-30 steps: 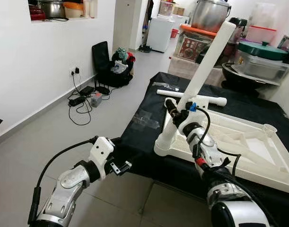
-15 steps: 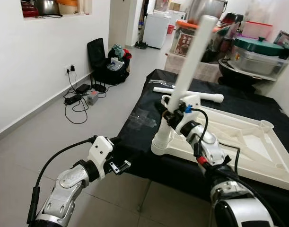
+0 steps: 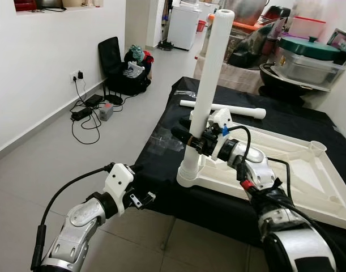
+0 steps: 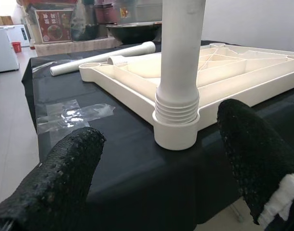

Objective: Building children table

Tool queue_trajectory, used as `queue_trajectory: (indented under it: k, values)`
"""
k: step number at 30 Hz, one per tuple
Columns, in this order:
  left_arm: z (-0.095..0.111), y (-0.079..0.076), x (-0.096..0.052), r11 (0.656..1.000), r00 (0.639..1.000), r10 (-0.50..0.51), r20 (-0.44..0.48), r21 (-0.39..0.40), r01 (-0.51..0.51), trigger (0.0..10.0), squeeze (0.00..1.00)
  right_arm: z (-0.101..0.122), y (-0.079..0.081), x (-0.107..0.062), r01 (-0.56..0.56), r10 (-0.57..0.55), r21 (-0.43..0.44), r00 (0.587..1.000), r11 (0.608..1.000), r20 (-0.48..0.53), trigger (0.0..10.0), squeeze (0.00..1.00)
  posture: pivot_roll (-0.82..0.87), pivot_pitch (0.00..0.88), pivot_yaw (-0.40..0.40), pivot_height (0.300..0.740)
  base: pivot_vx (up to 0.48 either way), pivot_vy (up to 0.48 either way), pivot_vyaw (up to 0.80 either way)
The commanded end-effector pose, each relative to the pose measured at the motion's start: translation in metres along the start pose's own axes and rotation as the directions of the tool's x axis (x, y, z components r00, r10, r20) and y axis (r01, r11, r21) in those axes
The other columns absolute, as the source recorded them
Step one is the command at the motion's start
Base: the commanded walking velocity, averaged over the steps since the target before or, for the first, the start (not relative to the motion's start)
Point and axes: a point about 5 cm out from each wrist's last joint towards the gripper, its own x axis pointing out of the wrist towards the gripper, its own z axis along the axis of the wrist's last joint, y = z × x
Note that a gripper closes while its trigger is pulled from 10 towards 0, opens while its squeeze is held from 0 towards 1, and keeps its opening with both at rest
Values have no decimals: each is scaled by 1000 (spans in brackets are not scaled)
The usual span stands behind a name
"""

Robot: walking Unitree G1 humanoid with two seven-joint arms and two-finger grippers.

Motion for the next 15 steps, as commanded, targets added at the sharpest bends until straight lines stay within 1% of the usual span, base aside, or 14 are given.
queue_trajectory:
  k: [1,3,5,6,7,8,9,11,13,14,15]
  values:
    - [1,-2,3,1000,1000,-7,0,3,7,10000,0,-51,16,-7,4,23,176,988,984,-152,10000,0,149,0,-183,740,0,0,0]
    - [1,-5,2,1000,1000,-10,4,-2,10,10000,0,-56,21,-5,-4,34,189,987,982,-154,10000,0,153,0,-186,740,0,0,0]
    - [1,-5,2,1000,1000,-10,4,-2,10,10000,0,-56,21,-5,-4,34,189,987,982,-154,10000,0,153,0,-186,740,0,0,0]
    - [-1,-4,-1,1000,1000,-6,-4,-3,6,10000,0,-60,20,-5,47,-12,214,987,976,-163,10000,0,158,0,-187,740,0,0,0]
    - [-2,-3,-1,1000,1000,-5,-7,-2,5,10000,0,-61,19,-5,75,-37,223,985,972,-167,10000,0,158,0,-187,740,0,0,0]
    - [-2,-3,-1,1000,1000,-5,-7,-2,5,10000,0,-61,19,-5,75,-37,223,985,972,-167,10000,0,158,0,-187,740,0,0,0]
    - [-2,-2,-1,1000,1000,-4,-8,-2,4,10000,0,-63,17,-6,117,-78,231,982,966,-173,10000,0,147,0,-182,740,0,0,0]
    - [-2,-2,0,1000,1000,-4,-8,-3,4,10000,0,-64,15,-6,155,-113,238,977,959,-178,10000,0,147,0,-182,740,0,0,0]
    - [0,-2,4,1000,1000,-8,-2,-2,8,10000,0,-67,10,-8,272,-229,235,954,933,-192,10000,0,138,0,-176,740,0,0,0]
    - [0,-2,4,1000,1000,-8,-2,-2,8,10000,0,-67,10,-8,272,-229,235,954,933,-192,10000,0,138,0,-176,740,0,0,0]
    - [0,-3,5,1000,1000,-10,1,-2,10,10000,0,-71,6,-11,356,-310,238,928,904,-208,10000,0,135,0,-174,740,0,0,0]
